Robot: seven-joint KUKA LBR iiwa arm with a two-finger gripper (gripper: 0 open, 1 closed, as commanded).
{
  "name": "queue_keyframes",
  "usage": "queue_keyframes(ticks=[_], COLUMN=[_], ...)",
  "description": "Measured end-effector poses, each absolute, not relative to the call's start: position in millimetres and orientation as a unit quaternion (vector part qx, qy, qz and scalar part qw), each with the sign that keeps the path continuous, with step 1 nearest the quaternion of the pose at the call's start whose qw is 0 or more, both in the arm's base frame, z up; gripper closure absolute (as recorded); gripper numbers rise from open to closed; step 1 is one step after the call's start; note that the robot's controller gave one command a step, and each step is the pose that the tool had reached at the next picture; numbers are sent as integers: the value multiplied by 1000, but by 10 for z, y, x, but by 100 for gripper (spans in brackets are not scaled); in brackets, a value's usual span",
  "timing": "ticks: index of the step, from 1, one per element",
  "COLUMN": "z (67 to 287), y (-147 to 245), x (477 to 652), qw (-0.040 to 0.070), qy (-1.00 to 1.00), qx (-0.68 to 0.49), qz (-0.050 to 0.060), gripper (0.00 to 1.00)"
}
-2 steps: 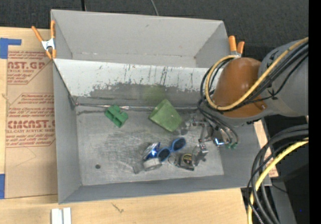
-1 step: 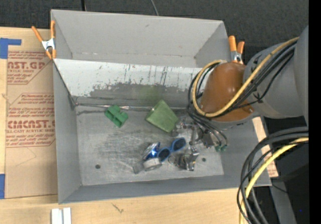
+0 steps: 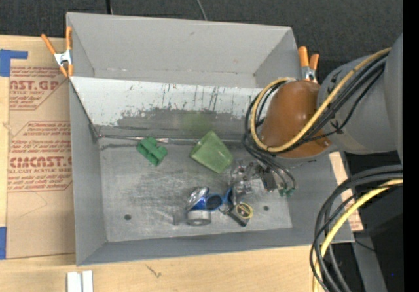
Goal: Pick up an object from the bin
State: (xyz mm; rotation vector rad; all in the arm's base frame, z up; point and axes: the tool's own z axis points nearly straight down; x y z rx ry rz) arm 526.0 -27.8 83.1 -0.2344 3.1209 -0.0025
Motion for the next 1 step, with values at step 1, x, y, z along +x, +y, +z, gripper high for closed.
queue_keyframes(ticks=[1], z=[2070], y=[-124], x=[5156], qw=[4], qy=[997], qx=[-73], qz=[0], gripper=[100])
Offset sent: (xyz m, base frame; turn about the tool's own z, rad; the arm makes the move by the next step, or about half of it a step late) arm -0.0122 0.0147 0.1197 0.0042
